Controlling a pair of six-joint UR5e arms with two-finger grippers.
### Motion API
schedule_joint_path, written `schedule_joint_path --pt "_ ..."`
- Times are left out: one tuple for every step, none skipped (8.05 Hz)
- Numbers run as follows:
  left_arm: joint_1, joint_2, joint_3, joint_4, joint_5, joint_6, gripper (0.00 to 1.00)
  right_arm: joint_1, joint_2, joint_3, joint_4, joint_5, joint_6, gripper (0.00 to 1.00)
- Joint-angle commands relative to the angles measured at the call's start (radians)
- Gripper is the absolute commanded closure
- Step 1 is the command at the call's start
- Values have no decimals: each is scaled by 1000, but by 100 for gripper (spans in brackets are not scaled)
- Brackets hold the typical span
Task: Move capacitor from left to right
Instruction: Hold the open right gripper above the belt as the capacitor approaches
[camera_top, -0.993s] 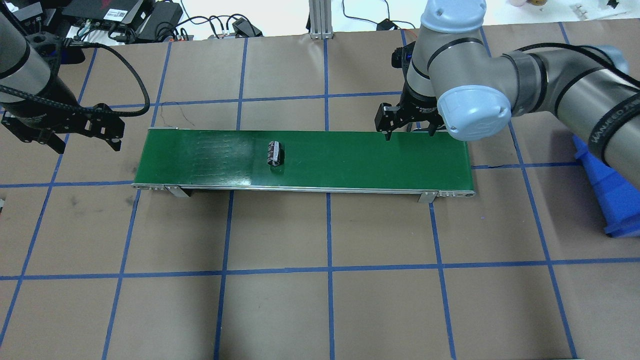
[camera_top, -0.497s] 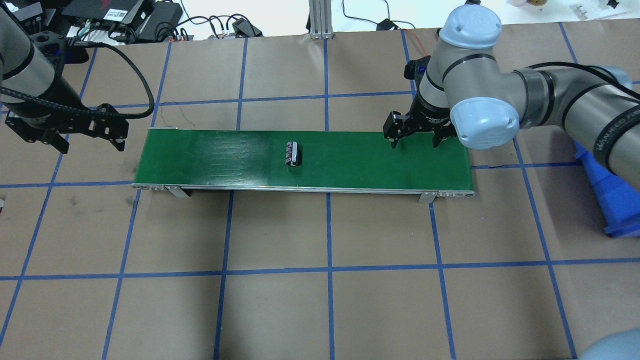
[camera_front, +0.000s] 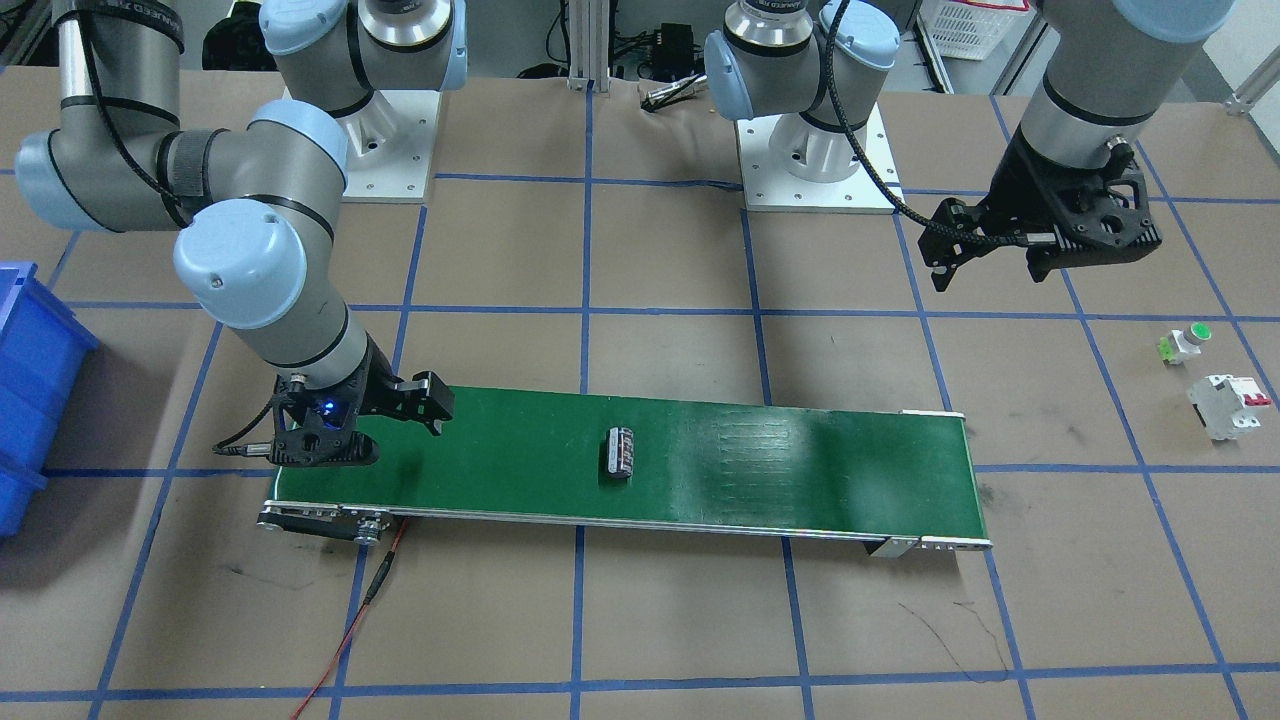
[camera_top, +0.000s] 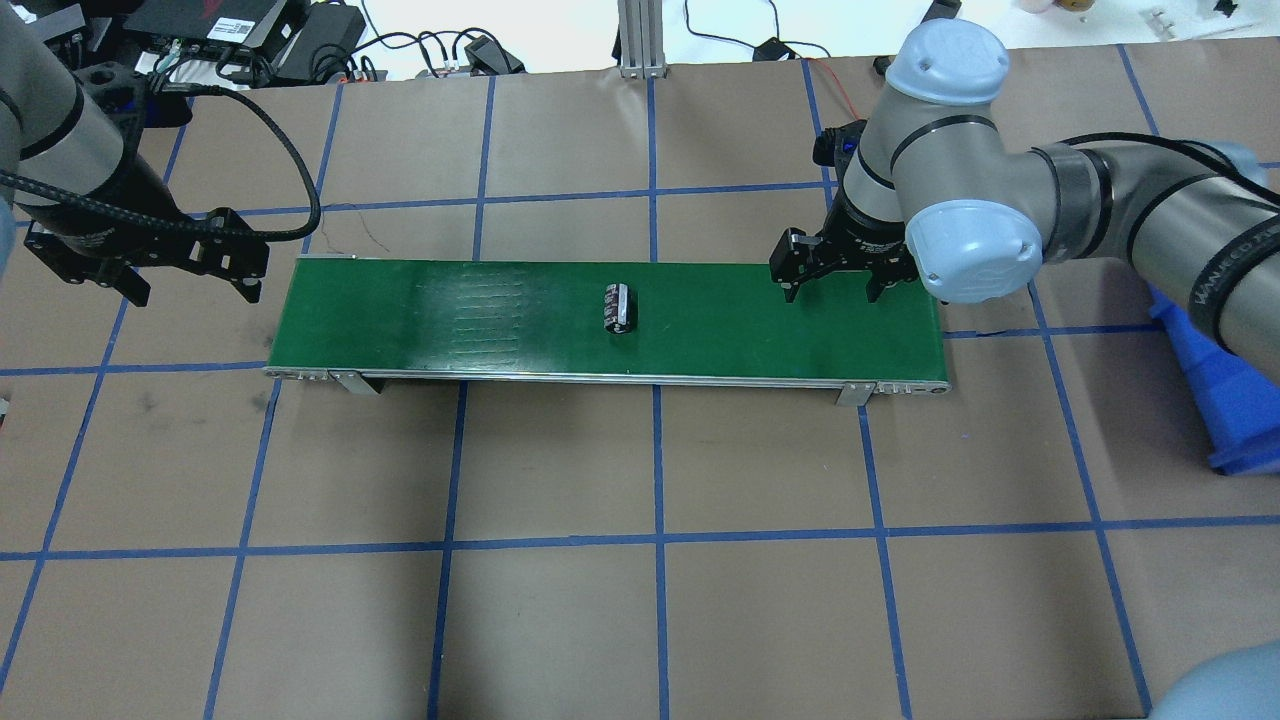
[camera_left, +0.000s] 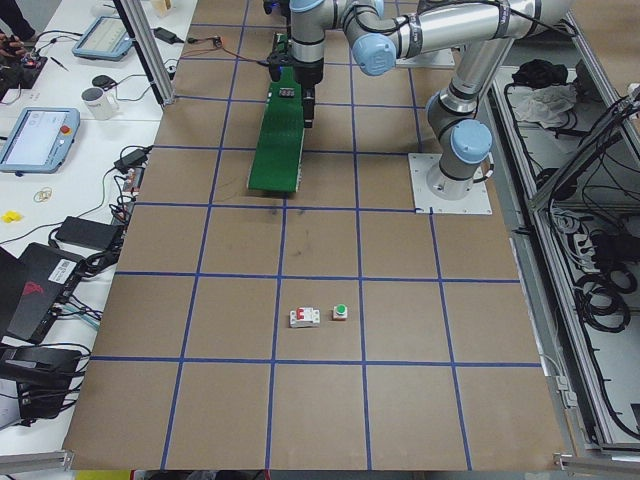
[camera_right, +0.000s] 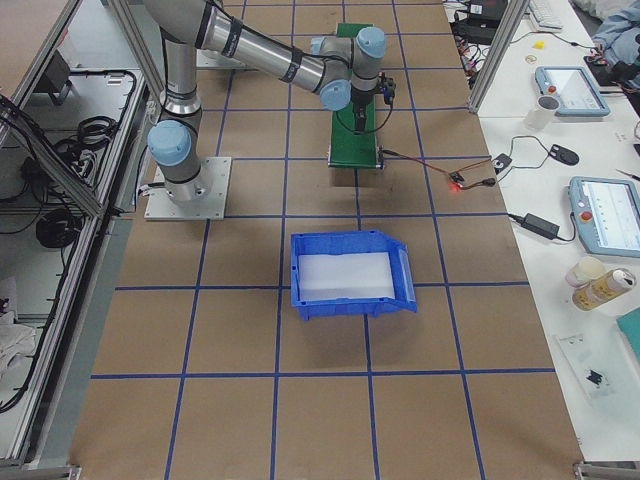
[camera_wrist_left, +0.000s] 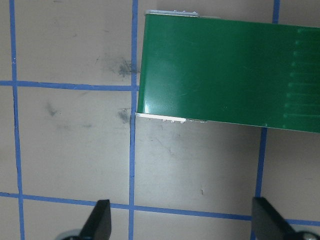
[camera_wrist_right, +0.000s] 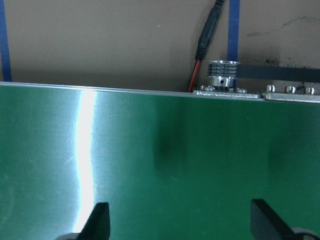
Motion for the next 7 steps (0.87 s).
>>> schedule_joint_path --pt "-1 -2 -4 0 1 -1 0 -1 0 1 0 2 0 0" --pt "-1 -8 -2 0 2 -1 0 -1 0 1 0 2 0 0" --pt "-1 -11 -2 0 1 -1 0 -1 2 1 -11 1 0 0" --pt "-1 -11 -2 0 1 -1 0 -1 2 1 -13 2 0 0" --pt "-1 -11 -4 0 1 -1 0 -1 2 1 -13 2 1 0" --pt "-1 -11 -4 0 1 -1 0 -1 2 1 -13 2 1 0" --pt "-3 -11 -4 0 1 -1 0 -1 2 1 -13 2 1 0"
